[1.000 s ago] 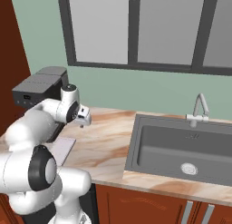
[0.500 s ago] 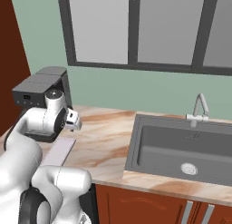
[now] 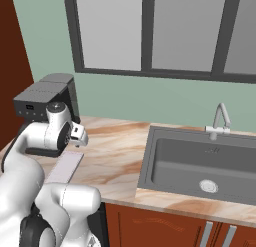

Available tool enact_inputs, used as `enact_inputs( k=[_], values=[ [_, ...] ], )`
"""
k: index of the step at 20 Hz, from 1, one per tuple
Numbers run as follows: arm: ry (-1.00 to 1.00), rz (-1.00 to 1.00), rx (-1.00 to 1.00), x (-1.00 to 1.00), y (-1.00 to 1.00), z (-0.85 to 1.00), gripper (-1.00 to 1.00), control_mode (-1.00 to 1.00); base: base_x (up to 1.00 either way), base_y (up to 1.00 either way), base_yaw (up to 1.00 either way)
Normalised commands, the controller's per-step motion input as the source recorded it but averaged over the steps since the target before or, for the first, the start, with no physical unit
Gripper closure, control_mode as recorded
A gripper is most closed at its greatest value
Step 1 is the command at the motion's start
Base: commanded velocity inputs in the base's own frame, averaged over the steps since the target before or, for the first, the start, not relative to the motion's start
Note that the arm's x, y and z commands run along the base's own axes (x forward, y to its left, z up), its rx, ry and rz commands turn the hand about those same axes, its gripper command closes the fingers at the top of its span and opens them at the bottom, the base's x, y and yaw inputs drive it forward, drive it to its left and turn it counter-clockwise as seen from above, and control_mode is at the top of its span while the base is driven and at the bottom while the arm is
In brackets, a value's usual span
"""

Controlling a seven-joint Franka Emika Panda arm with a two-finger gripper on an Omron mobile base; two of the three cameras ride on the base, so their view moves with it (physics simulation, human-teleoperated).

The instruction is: The ice cube tray has been filled with water. Take the tray and place it in the freezer to make ice. Close the freezer door after placing the tray.

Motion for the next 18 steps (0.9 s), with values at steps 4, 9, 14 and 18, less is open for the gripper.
enact_inputs(
  k=[4, 9, 14, 18],
  values=[
    [0.00, 0.00, 0.00, -0.05, 0.00, 0.00, -1.00, -1.00, 0.00, 0.00, 0.00],
    [0.00, 0.02, 0.00, -0.16, 0.05, 0.00, -1.00, -1.00, 0.00, 0.00, 0.00],
    [0.00, 0.02, 0.00, -0.10, 0.04, 0.00, -1.00, -1.00, 0.00, 0.00, 0.00],
    [0.00, 0.01, 0.00, -0.07, 0.02, 0.00, -1.00, -1.00, 0.00, 0.00, 0.00]
  ],
)
